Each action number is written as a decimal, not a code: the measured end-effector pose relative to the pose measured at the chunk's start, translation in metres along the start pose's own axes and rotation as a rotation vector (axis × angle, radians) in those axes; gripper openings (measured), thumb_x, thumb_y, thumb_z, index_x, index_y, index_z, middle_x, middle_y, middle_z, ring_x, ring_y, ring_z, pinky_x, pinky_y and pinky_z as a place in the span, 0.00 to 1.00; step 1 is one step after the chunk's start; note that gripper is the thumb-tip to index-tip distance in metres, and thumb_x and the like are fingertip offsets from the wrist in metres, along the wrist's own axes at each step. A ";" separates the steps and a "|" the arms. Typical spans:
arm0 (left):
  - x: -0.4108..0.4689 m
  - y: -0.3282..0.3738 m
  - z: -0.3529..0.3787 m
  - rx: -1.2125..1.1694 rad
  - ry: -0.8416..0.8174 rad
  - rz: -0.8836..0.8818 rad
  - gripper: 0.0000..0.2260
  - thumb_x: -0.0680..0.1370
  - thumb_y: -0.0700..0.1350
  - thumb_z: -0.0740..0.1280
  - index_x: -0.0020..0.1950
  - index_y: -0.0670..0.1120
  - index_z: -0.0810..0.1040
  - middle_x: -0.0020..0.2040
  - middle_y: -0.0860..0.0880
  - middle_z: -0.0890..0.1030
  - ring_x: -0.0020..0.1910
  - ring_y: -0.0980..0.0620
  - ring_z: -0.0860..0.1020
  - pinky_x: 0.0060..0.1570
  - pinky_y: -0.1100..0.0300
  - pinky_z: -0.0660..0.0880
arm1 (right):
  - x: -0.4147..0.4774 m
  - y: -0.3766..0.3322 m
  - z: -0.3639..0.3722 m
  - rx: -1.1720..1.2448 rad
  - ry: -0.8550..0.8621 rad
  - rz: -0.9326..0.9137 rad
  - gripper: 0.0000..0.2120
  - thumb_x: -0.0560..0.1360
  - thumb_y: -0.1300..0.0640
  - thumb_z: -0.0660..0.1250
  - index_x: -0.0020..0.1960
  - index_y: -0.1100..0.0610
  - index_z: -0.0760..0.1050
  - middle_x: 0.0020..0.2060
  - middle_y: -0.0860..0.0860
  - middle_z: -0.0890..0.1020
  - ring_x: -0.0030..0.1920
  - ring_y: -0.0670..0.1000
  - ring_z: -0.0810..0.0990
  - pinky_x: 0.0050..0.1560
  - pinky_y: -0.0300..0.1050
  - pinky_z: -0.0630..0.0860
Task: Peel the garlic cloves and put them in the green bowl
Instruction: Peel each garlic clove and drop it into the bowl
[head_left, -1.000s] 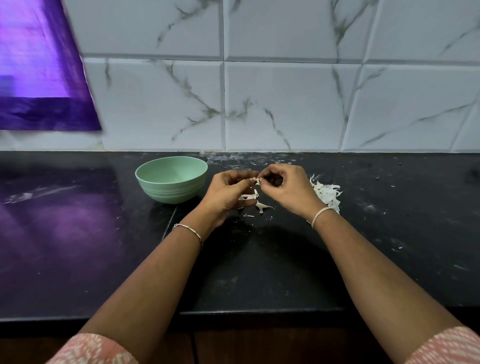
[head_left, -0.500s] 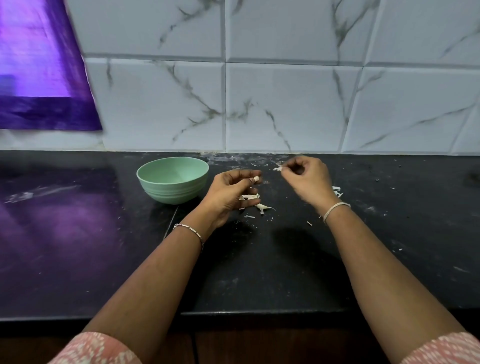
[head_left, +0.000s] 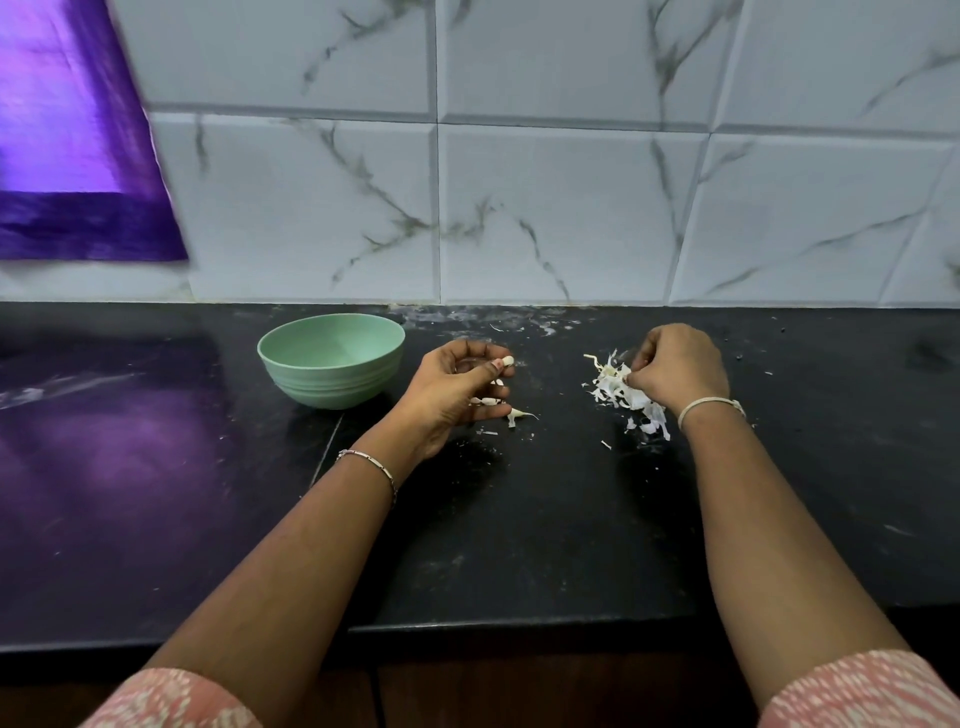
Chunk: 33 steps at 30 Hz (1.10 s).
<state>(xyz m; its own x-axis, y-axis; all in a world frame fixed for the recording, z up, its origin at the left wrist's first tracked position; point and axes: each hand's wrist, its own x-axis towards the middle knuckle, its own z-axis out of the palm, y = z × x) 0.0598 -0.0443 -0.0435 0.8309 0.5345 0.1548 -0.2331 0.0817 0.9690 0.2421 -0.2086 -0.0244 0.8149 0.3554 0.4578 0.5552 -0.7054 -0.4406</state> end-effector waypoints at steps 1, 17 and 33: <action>0.000 0.000 0.000 -0.001 0.002 0.003 0.03 0.78 0.36 0.67 0.51 0.41 0.78 0.44 0.45 0.82 0.37 0.52 0.78 0.34 0.60 0.80 | 0.000 -0.001 0.000 0.020 0.008 -0.015 0.12 0.68 0.67 0.69 0.32 0.52 0.74 0.37 0.49 0.81 0.44 0.55 0.80 0.44 0.41 0.71; 0.010 -0.011 0.000 0.326 0.080 0.197 0.06 0.74 0.40 0.74 0.49 0.47 0.83 0.44 0.42 0.82 0.39 0.52 0.79 0.37 0.57 0.81 | -0.035 -0.069 0.021 0.973 -0.520 0.001 0.03 0.72 0.65 0.73 0.39 0.61 0.82 0.32 0.52 0.83 0.30 0.43 0.78 0.32 0.35 0.76; 0.014 -0.014 -0.002 0.362 0.070 0.175 0.06 0.76 0.39 0.71 0.52 0.44 0.84 0.42 0.46 0.83 0.37 0.56 0.78 0.37 0.60 0.79 | -0.038 -0.071 0.021 0.935 -0.454 -0.037 0.07 0.72 0.69 0.70 0.37 0.61 0.81 0.30 0.52 0.82 0.29 0.44 0.78 0.35 0.36 0.78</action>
<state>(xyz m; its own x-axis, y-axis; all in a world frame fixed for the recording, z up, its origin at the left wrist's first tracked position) 0.0736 -0.0359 -0.0552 0.7549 0.5711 0.3224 -0.1649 -0.3105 0.9362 0.1752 -0.1594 -0.0267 0.6727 0.7016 0.2348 0.3306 -0.0012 -0.9438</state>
